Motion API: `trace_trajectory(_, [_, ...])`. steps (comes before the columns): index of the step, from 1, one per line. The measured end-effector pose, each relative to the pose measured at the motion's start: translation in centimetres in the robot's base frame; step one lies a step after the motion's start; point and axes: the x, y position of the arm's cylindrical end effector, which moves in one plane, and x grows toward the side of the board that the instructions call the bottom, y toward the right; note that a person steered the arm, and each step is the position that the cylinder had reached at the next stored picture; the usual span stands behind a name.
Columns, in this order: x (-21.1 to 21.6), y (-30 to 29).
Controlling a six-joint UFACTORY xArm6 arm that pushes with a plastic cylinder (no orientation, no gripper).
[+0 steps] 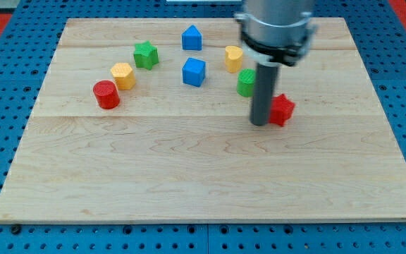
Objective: Push the green circle and yellow heart to the right of the blue cube
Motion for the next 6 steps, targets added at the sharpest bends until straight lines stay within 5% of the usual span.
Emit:
trace_trajectory(3, [-3.2,7.2])
trace_trajectory(6, [-3.4,7.8])
